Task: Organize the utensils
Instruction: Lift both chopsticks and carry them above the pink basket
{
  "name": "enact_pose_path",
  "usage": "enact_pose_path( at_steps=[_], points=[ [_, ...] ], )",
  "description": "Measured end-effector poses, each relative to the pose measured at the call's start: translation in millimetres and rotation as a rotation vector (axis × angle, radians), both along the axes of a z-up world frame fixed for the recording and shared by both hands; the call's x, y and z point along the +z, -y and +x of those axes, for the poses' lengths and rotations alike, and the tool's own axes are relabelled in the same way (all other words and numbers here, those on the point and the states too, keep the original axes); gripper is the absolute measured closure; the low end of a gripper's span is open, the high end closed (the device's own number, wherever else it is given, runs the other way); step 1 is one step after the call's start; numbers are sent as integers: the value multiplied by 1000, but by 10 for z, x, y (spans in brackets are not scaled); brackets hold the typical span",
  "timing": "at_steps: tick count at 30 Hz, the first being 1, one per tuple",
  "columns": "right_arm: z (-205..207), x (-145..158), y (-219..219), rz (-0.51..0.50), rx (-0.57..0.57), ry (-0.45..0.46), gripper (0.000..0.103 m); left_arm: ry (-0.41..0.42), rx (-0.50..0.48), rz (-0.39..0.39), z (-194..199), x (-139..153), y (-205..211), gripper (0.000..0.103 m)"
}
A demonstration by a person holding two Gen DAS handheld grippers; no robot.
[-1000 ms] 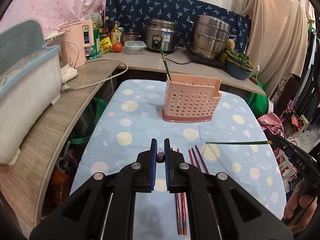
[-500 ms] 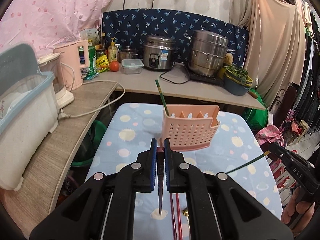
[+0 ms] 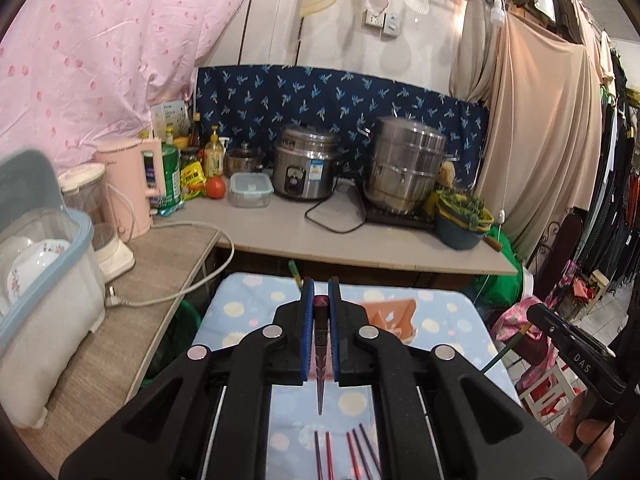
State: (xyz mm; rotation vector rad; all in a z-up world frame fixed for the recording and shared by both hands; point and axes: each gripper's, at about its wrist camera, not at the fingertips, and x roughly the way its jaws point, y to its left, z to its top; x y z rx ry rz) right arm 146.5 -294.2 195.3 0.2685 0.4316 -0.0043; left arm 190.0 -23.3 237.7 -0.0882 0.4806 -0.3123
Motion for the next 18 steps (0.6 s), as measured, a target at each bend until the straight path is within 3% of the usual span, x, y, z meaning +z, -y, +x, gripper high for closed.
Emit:
enact_pose_path(
  at_steps=[9,18],
  points=[
    [403,506,119,23,-31,105,96,87,17,-14,369,420,168,96],
    [968,574,99,48,-26,122,96,120,28,-10,817,472,358,96]
  ],
)
